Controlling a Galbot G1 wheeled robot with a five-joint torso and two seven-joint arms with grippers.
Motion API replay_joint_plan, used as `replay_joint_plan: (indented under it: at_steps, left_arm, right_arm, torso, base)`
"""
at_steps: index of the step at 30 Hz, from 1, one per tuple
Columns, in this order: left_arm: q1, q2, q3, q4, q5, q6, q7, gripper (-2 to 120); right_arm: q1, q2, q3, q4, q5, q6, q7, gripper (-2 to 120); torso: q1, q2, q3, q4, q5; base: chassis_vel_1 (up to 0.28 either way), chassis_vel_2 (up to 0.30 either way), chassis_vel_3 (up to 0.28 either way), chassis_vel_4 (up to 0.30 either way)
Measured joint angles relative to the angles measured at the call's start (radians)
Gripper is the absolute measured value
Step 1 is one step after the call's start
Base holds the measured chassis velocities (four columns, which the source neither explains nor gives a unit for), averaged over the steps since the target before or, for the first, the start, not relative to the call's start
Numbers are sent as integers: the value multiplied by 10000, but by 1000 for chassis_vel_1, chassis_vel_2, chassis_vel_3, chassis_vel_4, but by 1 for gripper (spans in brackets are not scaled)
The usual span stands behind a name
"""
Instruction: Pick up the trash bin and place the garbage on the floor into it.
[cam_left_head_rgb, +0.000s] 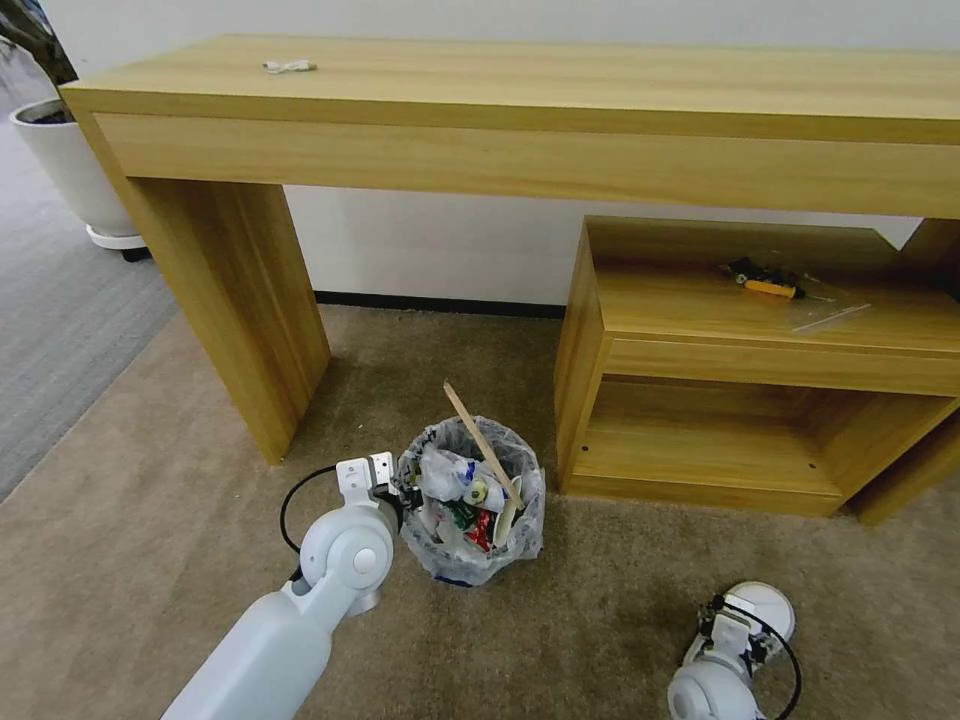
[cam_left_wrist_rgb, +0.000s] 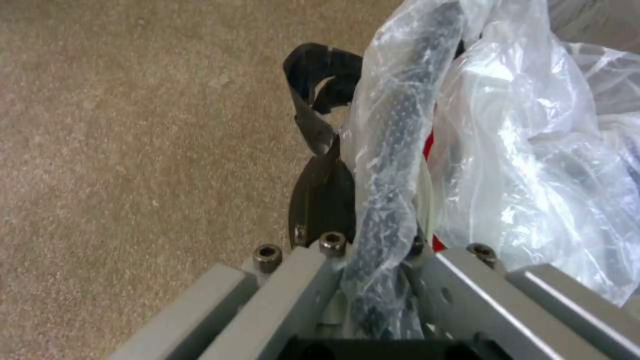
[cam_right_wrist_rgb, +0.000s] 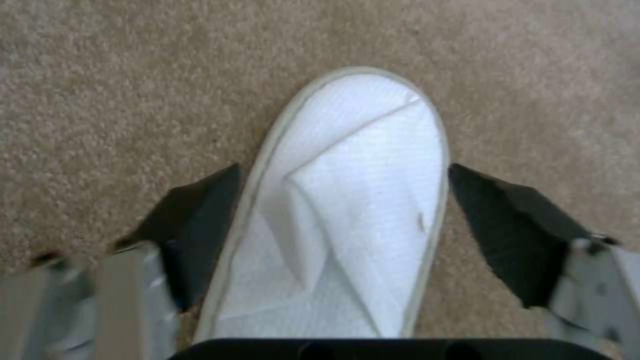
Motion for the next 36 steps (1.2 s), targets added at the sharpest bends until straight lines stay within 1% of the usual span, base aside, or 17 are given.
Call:
replay_joint_plan:
  at_steps: [1,6,19,31,33,36]
  left_arm:
    - [-32,-28,16,10,7,-3,9,0]
    - [-75,-53,52,8,3,-4,20,0]
    - [150,38,18,-180,0,-7,20,0]
    - [121,9,7,-128,26,-28,24,0]
    - [97,-17,29,-119,25,-32,24,0]
    - [98,-29,68,-120,26,-37,29,0]
  right_arm:
    - [-82,32,35,57,-66,-40,59,96]
    - [-208,138,83,21,-214,-45,76,100]
    - [141,262,108,-731,-343,82,-100,100]
    - [169,230,192,-771,-387,80,-22,100]
    - [115,231,253,-787,-424,64,-2,100]
    - [132,239,275,-952,-466,87,-19,100]
  torso:
    - [0,1,0,0,0]
    - [0,1,0,0,0]
    - [0,0,0,0,1]
    - [0,1,0,1,1]
    - [0,1,0,-2,0]
    - [0,1,0,-1,1]
  base:
    - [0,0,0,0]
    - [0,0,0,0]
    - [0,0,0,0]
    - [0,0,0,0]
    - [0,0,0,0]
    - [0,0,0,0]
